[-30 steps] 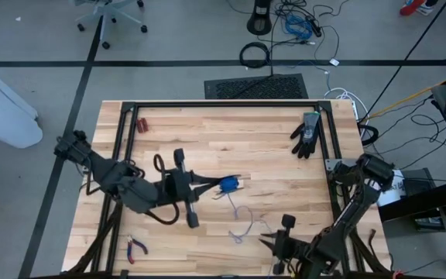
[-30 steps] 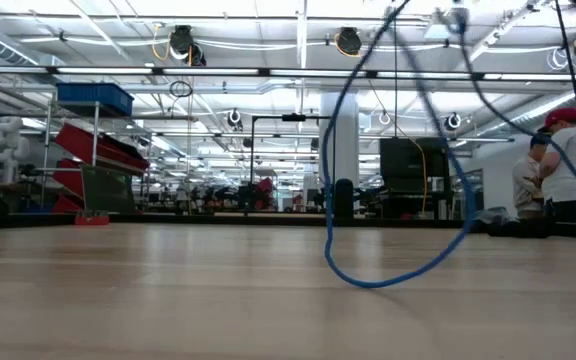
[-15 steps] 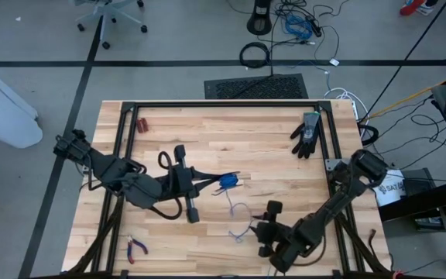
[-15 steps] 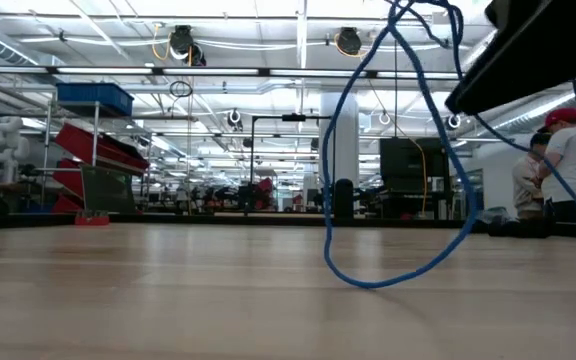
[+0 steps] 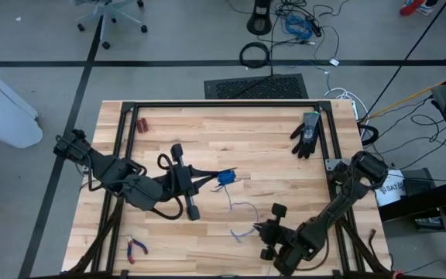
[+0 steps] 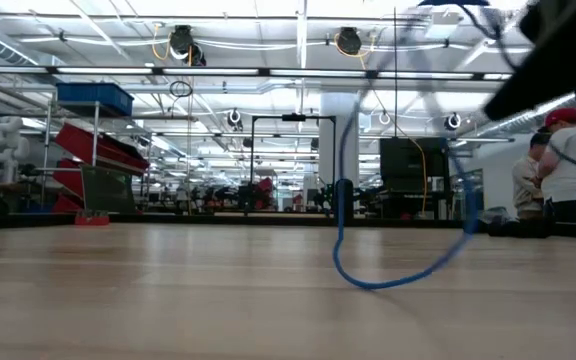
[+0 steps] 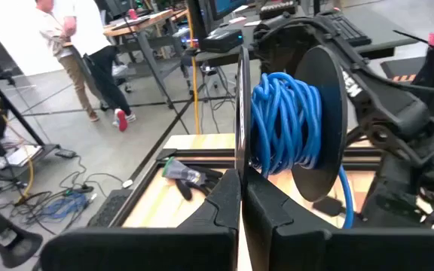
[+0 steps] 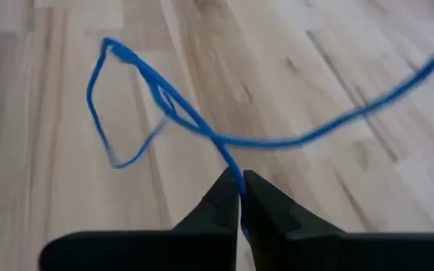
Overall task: Coil cords
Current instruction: Coil the blue wire onto a spool
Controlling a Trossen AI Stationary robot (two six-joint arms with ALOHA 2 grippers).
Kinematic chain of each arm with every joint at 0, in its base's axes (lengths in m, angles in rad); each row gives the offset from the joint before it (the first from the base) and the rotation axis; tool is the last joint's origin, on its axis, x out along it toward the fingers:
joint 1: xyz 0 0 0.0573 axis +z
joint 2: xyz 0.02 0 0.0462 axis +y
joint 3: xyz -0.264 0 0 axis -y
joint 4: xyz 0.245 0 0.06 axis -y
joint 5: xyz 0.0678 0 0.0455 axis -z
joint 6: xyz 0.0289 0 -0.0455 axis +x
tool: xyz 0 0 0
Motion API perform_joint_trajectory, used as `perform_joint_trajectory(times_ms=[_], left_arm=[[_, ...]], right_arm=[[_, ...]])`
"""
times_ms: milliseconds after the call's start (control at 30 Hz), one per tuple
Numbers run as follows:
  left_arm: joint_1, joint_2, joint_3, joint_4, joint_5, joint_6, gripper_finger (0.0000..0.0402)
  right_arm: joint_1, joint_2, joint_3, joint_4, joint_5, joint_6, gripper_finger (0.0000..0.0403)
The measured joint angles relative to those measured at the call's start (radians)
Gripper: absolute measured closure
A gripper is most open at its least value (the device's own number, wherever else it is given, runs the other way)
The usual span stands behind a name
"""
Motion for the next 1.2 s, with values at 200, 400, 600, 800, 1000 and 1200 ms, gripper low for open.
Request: perform_joint_trajectory(times_ms=[200, 400, 600, 800, 1000, 1200], left_arm=[[0.001, -0.063, -0.001, 0.004, -0.027, 0.032, 0.0395], [0.002, -0.187, -0.001, 0.012, -0.092, 0.077, 0.0395], [0.002, -0.318, -0.001, 0.016, -0.118, 0.097, 0.0395], [0.002, -0.409, -0.001, 0.009, -0.118, 0.104, 0.0395], [0.002, -0.462, -0.001, 0.003, -0.118, 0.129, 0.0395], [0.002, -0.47, 0.0, -0.026, -0.117, 0.128, 0.0395]], right_arm=[[0.078, 0.047, 0.0, -0.093, 0.001, 0.19, 0.0402], [0.14, 0.105, 0.0, -0.125, -0.024, 0.347, 0.0402], [0.187, 0.148, 0.0, -0.133, -0.065, 0.468, 0.0403], [0.213, 0.158, 0.0, -0.164, -0.08, 0.549, 0.0403], [0.216, 0.159, 0.0, -0.326, -0.236, 0.657, 0.0403], [0.223, 0.159, 0.0, -0.553, -0.323, 0.796, 0.0403]])
